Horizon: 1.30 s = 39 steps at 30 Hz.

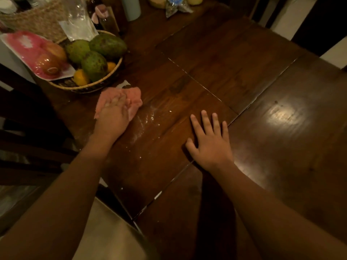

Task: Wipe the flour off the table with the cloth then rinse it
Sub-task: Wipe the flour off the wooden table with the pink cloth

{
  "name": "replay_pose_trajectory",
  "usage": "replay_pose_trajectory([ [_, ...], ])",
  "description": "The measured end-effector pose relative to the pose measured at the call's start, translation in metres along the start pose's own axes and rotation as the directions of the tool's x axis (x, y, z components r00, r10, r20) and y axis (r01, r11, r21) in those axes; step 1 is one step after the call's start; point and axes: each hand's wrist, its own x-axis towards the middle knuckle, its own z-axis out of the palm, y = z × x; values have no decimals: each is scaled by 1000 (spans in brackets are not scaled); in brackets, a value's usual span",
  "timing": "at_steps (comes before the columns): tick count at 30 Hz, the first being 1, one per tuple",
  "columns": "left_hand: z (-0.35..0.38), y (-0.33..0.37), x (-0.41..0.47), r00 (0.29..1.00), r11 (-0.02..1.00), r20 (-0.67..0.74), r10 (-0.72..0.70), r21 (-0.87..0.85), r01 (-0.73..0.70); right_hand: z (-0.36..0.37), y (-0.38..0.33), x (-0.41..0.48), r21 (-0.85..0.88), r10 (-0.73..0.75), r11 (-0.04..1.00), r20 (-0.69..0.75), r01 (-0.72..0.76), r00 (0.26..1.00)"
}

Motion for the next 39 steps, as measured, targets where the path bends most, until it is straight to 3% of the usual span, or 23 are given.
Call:
replay_pose_trajectory([
  [8,-45,-63,-22,968,998,-249,-37,-59,23,5,-5,-8,-17,-181,983,-11,181,983],
  [12,-36,-84,15,946,969,-230,-230,-142,201,5,-5,-7,-10,-180,984,-36,180,983],
  [16,-12,-80,0,968,999,-250,-11,-35,3,4,-5,-8,0,-184,983,-31,184,982],
  [19,-3,-22,-49,992,996,-111,55,-60,-62,3,-7,-7,-5,-175,985,-36,175,984],
  [22,8,-6,-39,986,986,-34,161,-47,-163,2,-7,-7,17,-156,987,-61,157,986],
  [28,13,36,62,997,986,49,55,-160,-46,3,-6,-6,94,-112,988,-131,125,985],
  [34,22,61,2,885,880,126,448,-235,-412,3,-5,-7,151,-76,984,-148,98,986],
  [37,18,30,-25,863,848,168,477,-347,-401,2,-5,-7,172,-67,981,-161,95,985],
  [39,7,20,-26,906,855,130,403,-406,-323,1,-5,-6,177,-64,980,-156,91,986],
])
